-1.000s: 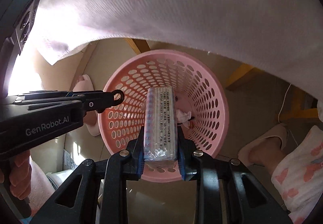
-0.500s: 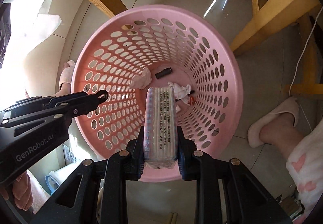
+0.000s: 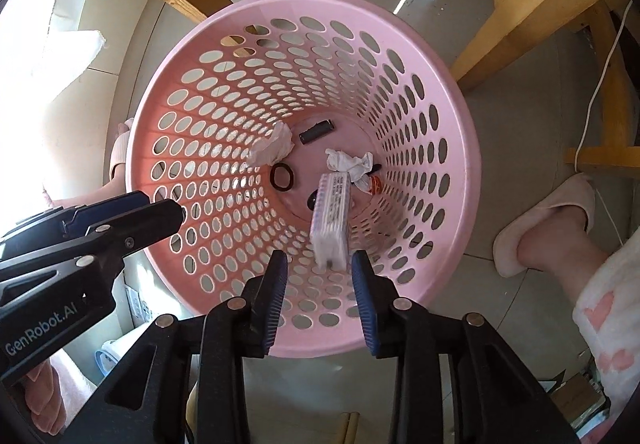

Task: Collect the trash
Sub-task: 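Open both tools to drop hair tie and tissue pack into the basket, then raise both open tools from the basket back toward the sheet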

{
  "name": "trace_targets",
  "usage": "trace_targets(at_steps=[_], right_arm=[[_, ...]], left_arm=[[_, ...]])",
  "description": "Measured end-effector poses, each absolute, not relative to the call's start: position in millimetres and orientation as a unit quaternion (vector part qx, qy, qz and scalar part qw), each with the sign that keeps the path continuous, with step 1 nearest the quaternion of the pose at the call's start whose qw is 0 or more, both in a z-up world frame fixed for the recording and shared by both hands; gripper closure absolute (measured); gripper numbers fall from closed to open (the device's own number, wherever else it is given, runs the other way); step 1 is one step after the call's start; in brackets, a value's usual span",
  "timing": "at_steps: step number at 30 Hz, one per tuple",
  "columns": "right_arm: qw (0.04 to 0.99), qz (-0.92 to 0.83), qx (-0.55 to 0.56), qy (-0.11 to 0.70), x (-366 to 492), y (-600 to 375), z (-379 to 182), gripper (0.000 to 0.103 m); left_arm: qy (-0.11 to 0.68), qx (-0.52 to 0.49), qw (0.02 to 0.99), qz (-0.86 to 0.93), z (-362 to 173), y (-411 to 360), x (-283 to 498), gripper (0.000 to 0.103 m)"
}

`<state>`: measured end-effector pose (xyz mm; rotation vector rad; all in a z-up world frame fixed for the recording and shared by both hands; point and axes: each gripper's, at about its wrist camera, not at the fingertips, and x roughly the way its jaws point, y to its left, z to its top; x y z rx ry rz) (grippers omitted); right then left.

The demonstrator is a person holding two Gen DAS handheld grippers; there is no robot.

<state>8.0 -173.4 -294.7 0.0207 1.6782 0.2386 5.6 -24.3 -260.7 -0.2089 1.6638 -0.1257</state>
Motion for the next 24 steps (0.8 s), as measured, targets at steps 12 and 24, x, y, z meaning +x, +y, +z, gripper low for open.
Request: trace_targets(at_steps=[12,24], right_arm=[[0.709,0.099,-0.022,0.697,10.3,-175.7,-256.7,0.058],[0.78,0.103,-0.04,0.616,0.2,-178.6,-187.2,0.057]], left_arm=[[0.696,-0.074,0.713,-0.034,-218.1,-21.1,11.8,0.07],[0.565,0.012,0.825,-0.016,-130.0,-24.8,9.9,0.068]])
